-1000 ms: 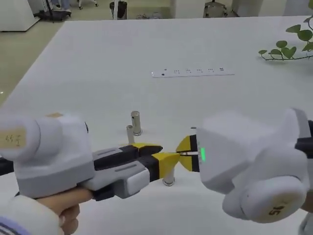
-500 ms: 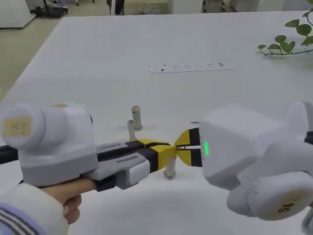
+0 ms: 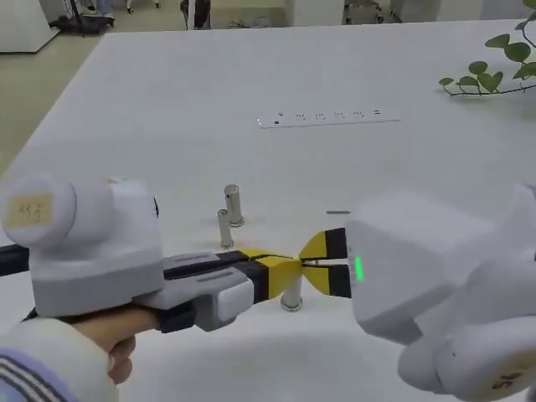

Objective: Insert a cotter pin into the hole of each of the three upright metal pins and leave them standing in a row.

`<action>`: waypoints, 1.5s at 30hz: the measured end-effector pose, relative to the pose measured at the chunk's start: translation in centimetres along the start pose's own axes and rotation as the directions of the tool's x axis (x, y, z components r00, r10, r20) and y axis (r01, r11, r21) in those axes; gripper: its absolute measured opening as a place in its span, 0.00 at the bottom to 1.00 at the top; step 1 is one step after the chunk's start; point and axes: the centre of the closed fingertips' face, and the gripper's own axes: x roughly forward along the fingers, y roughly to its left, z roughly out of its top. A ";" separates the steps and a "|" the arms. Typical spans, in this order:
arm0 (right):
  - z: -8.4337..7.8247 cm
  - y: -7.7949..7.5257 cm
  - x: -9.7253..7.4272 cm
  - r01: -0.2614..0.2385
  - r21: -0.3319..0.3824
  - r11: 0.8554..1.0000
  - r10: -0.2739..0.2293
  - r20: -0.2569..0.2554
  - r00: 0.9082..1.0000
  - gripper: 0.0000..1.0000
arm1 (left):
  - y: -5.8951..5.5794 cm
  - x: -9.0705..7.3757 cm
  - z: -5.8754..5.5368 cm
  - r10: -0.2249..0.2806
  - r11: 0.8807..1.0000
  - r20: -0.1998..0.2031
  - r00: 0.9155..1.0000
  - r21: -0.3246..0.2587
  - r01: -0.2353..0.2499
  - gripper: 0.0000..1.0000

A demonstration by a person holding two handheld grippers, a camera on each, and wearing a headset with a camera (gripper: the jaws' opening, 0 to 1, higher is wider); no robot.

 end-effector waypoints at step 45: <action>-2.0 0.5 -1.2 -0.177 0.548 0.818 0.076 0.203 0.976 0.21 | -1.3 -1.3 0.7 -0.008 0.877 -0.032 0.999 0.480 0.023 0.00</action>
